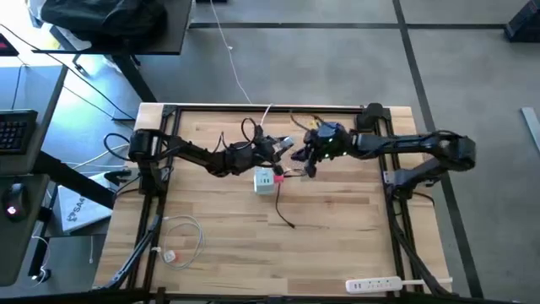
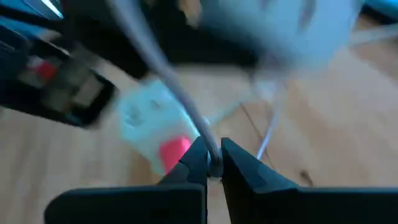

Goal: Insert USB
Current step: Insert the light pink charger cable into the white charger adapter

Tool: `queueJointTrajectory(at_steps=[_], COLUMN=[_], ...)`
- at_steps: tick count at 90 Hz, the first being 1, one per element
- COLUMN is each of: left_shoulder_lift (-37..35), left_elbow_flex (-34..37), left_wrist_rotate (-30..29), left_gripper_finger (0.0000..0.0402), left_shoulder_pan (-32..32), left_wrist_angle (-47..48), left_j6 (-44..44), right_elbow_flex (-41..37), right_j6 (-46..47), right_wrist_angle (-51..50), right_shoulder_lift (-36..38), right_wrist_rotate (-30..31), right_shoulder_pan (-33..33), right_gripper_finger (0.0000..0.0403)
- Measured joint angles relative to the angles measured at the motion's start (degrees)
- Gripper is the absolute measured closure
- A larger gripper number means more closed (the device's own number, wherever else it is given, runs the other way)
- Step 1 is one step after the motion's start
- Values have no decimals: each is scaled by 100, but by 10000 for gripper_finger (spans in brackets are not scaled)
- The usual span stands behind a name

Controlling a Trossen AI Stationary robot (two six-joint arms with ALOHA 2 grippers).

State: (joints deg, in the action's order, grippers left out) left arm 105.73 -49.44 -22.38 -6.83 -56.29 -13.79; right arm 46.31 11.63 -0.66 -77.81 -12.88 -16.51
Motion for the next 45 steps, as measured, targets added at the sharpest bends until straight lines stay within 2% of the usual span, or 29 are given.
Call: queueJointTrajectory(at_steps=[21,29,45], left_shoulder_lift=[2,2,7], left_elbow_flex=[5,3,1], left_wrist_rotate=[1214,1313,1332], left_gripper_finger=[308,308,308], left_shoulder_pan=[-113,-54,242], left_wrist_angle=[235,238,-181], left_j6=[107,-107,-811], right_elbow_flex=[869,1144,1331], right_j6=[-266,-422,-363], right_wrist_angle=[-789,-1095,-1705], right_shoulder_lift=[718,861,1023], right_wrist_rotate=[-63,90,820], right_shoulder_pan=[-77,-225,-718], right_gripper_finger=[402,403,403])
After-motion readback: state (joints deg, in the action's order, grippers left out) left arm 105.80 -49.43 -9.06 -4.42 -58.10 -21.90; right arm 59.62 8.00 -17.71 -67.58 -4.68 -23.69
